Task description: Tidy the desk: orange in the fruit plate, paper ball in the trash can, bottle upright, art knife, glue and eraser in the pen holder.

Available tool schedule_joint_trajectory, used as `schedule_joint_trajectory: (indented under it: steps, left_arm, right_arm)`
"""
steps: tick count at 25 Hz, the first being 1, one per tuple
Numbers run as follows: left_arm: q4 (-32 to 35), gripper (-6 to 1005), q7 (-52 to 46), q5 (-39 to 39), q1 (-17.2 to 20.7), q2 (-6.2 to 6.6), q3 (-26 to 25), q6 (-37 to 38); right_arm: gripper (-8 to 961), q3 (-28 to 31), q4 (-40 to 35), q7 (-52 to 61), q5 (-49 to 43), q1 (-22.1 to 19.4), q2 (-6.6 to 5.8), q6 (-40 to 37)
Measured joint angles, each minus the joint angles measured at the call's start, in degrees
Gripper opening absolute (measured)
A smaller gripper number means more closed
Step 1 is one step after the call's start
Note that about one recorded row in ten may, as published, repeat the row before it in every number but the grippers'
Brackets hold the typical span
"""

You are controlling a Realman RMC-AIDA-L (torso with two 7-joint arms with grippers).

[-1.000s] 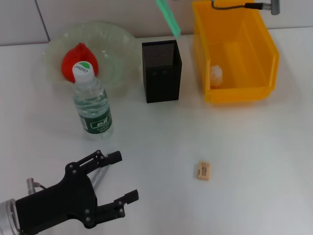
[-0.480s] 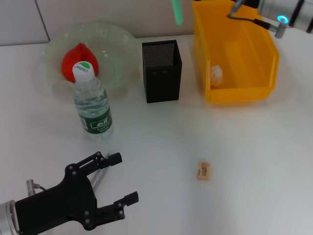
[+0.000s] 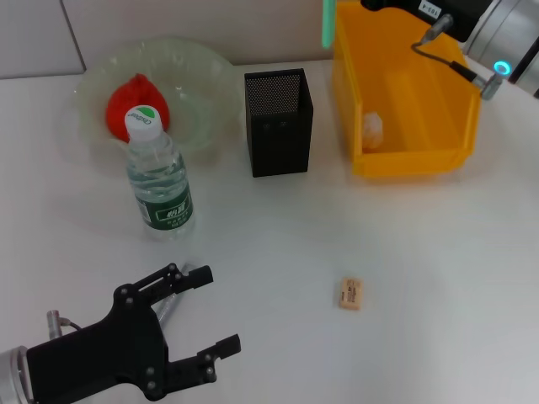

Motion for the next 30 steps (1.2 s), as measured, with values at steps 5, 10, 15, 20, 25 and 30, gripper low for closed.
schedule_joint_trajectory:
  steps: [5,10,15,20,25,30]
  left_arm:
    - [0.1,815,0.0,0.0,0.0,0.06,0.3,0.3]
    - [0.1,815,-0.2,0.1,0.0,0.16,0.5,1.1]
    - [0.2,815,-0.3,0.1,-0.1,0.17,0.7,1.1]
    - [0.2,815,-0.3,0.1,-0.1,0.18,0.7,1.1]
    - [0.2,815,-0.3,0.1,-0.1,0.17,0.7,1.2]
    - [0.2,815,-0.3,0.1,0.0,0.17,0.6,1.2]
  right_arm:
    - [201,-0.1,4.8,-2.2,1.1,1.7,0.05,-0.5]
    - [205,0.0,9.9,-3.4,1.2,4.1,0.03,0.4]
    - [210,-0.1,12.2,-5.4,1.2,5.5,0.13,2.2]
    - [215,-0.1,14.2,-6.1,1.3,6.9,0.25,2.4]
    - [220,-0.1,16.5,-8.2,1.3,8.5,0.42,3.0]
    - [224,-0.4,18.0,-10.5,1.3,9.4,0.53,4.1]
